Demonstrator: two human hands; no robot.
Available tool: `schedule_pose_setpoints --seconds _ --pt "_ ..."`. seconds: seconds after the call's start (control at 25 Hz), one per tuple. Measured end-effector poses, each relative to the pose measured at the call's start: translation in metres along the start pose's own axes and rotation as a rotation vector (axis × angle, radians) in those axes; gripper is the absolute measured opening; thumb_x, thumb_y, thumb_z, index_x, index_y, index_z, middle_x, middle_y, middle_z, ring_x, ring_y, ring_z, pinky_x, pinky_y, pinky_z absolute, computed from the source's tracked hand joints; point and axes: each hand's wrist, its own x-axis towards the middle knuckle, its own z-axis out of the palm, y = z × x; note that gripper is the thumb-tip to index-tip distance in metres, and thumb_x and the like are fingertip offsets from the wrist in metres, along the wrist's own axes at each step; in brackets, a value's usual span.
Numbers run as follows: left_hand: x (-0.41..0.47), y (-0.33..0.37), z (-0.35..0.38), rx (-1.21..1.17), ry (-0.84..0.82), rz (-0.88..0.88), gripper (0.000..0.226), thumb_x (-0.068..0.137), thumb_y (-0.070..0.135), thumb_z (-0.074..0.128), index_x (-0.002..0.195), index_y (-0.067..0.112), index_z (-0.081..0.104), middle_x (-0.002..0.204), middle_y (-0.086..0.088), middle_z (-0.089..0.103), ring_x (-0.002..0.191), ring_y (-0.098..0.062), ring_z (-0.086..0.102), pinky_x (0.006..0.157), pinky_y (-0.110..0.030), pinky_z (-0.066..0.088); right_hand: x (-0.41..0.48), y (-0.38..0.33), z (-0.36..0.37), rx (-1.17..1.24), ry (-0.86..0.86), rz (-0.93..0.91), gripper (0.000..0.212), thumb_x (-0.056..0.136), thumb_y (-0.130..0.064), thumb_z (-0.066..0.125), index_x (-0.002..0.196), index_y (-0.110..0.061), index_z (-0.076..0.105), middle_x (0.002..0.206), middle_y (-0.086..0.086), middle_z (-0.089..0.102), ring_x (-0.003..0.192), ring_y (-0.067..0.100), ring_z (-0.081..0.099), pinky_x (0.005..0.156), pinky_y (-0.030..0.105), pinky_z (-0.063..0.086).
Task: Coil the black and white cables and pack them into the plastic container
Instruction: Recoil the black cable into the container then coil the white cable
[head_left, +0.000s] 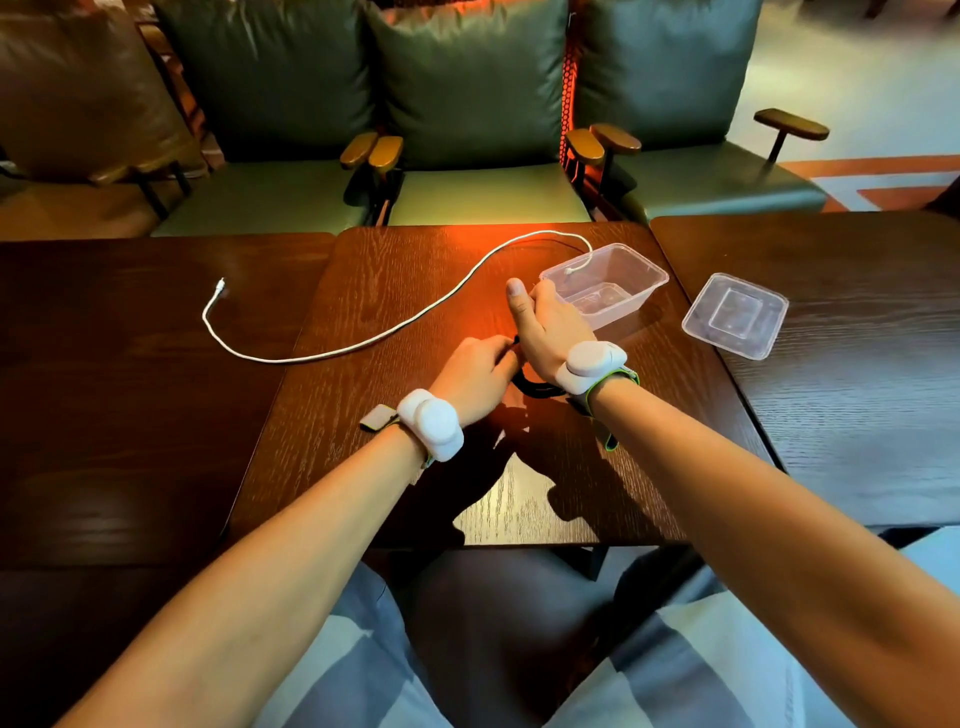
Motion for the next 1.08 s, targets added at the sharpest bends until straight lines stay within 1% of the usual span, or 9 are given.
schedule_pose_setpoints --seconds 0.08,0.16,0.24,0.32,0.4,0.6,0.72,0.88,1.08 --pt "0.0 0.002 0.001 0.185 -0.062 0.095 0.031 0.103 0.016 0.046 0.072 0.014 0.052 0.067 -0.005 0.054 0.06 -0.024 0.048 0.061 -0.031 0.029 -0.003 0.005 0.002 0.009 -0.005 0.011 0.071 0.079 -0.087 0.007 0.082 -0.024 0.04 0.07 -0.003 0.055 0.063 0.013 0.052 0.066 0.037 0.036" --pt "-0.001 0.003 0.0 0.151 -0.111 0.065 0.037 0.103 0.02 0.042 0.066 0.019 0.048 0.064 0.0 0.054 0.06 -0.021 0.05 0.061 -0.032 0.031 -0.005 0.006 0.004 0.036 0.018 -0.013 0.071 0.081 -0.085 0.009 0.082 -0.022 0.041 0.068 -0.005 0.053 0.061 0.01 0.05 0.064 0.035 0.035" --pt "-0.003 0.002 0.001 -0.171 -0.158 -0.033 0.039 0.102 0.022 0.04 0.065 0.02 0.05 0.061 0.005 0.055 0.059 -0.013 0.051 0.061 -0.032 0.037 -0.007 0.005 0.003 0.099 0.048 -0.097 0.064 0.087 -0.08 0.015 0.082 -0.021 0.041 0.065 -0.007 0.05 0.059 0.01 0.049 0.061 0.034 0.034" --pt "-0.005 -0.001 0.006 -0.525 -0.167 -0.114 0.041 0.104 0.023 0.04 0.066 0.017 0.054 0.057 0.008 0.054 0.056 -0.007 0.048 0.06 -0.023 0.04 -0.008 0.005 -0.001 0.147 0.042 -0.216 0.053 0.094 -0.07 0.022 0.083 -0.022 0.04 0.064 -0.005 0.05 0.059 0.014 0.05 0.058 0.037 0.037" --pt "-0.005 -0.003 0.013 -0.643 -0.114 -0.187 0.04 0.105 0.028 0.043 0.07 0.018 0.058 0.056 0.009 0.052 0.054 -0.005 0.046 0.06 -0.02 0.041 -0.006 0.007 -0.004 0.167 0.013 -0.243 0.045 0.098 -0.061 0.032 0.086 -0.019 0.042 0.066 0.0 0.055 0.062 0.02 0.053 0.06 0.041 0.042" --pt "0.027 0.005 0.009 -0.51 0.101 -0.282 0.04 0.104 0.038 0.044 0.075 0.019 0.063 0.061 0.003 0.058 0.064 -0.016 0.053 0.067 -0.033 0.04 0.006 0.024 -0.019 0.341 -0.105 -0.001 0.029 0.098 -0.04 0.053 0.106 -0.012 0.052 0.097 0.011 0.067 0.087 0.026 0.066 0.074 0.042 0.055" --pt "0.045 0.01 0.004 -0.563 0.133 -0.363 0.037 0.102 0.045 0.044 0.085 0.022 0.067 0.064 0.004 0.062 0.065 -0.013 0.059 0.061 -0.028 0.042 0.016 0.031 -0.038 0.53 -0.156 0.13 0.028 0.099 -0.029 0.055 0.12 -0.011 0.053 0.113 0.014 0.065 0.091 0.024 0.069 0.063 0.034 0.06" --pt "0.073 0.023 0.004 -0.472 0.064 -0.383 0.04 0.101 0.049 0.04 0.087 0.021 0.066 0.069 0.002 0.064 0.065 -0.016 0.059 0.056 -0.025 0.039 0.039 0.036 -0.066 0.591 -0.105 0.174 0.024 0.1 -0.019 0.055 0.12 -0.007 0.062 0.106 0.013 0.067 0.084 0.02 0.069 0.057 0.025 0.058" --pt "0.126 0.049 0.006 -0.138 0.006 -0.348 0.057 0.103 0.051 0.032 0.079 0.012 0.067 0.101 -0.017 0.073 0.095 -0.037 0.067 0.081 -0.039 0.049 0.079 0.055 -0.091 0.55 0.015 0.283 0.019 0.096 -0.017 0.061 0.11 -0.005 0.066 0.095 0.012 0.065 0.075 0.02 0.066 0.047 0.024 0.057"
